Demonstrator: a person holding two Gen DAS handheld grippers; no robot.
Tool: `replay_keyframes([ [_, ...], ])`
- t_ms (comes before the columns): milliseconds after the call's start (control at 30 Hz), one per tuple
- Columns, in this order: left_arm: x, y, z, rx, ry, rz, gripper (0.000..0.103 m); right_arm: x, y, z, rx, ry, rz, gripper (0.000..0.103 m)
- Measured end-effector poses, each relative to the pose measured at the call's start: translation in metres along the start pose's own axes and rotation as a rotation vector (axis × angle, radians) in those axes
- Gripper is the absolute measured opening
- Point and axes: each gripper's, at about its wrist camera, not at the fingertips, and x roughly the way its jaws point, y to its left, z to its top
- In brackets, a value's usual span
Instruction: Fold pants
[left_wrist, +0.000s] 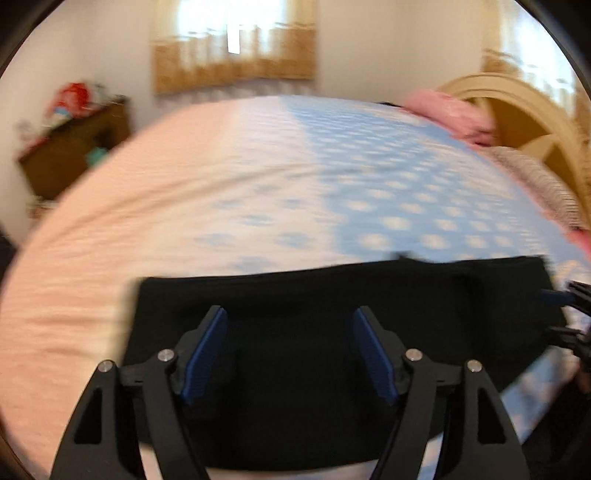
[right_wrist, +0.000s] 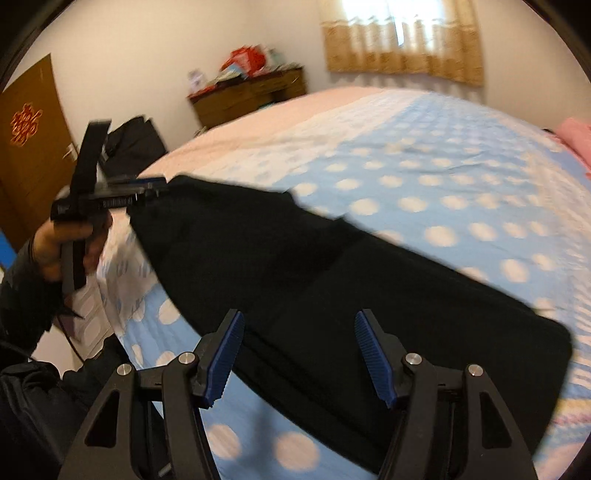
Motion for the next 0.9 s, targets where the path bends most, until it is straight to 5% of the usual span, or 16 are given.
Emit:
replay_keyframes([
  [67,0.003,0.027,-0.005,-0.037,0.009,0.04,0.075,0.028,0.01,-0.004,-0.022,0.091,0.032,0.065],
  [233,0.022,0.078,-0.024,-0.186,0.065,0.024,0.075,0.029,0.034,-0.009,-0.149,0.098,-0.019,0.071],
  [367,0.026,0.079,-0.028,-0.196,0.038,0.008,0.075,0.008,0.017,-0.003,-0.027,0.037,0.042,0.07],
  [433,0.027,0.076,-0.028,-0.194,0.034,0.01,0.075,0.0,0.013,0.002,0.024,0.002,0.007,0.069],
  [633,0.021,0.085,-0.028,-0.226,0.035,-0.019,0.076,0.006,0.03,-0.002,-0.027,0.011,-0.006,0.052],
  [767,0.014,0.084,-0.032,-0.194,0.012,0.058,0.076,0.025,0.038,-0.008,-0.085,0.044,-0.093,0.039],
  [867,0.015,0.087,-0.036,-0.214,0.014,0.03,0.079,0.029,0.039,-0.007,-0.096,0.039,-0.107,0.011],
  [900,0.016,0.086,-0.037,-0.202,0.011,0.034,0.079,0.025,0.038,-0.005,-0.084,0.032,-0.093,0.01],
])
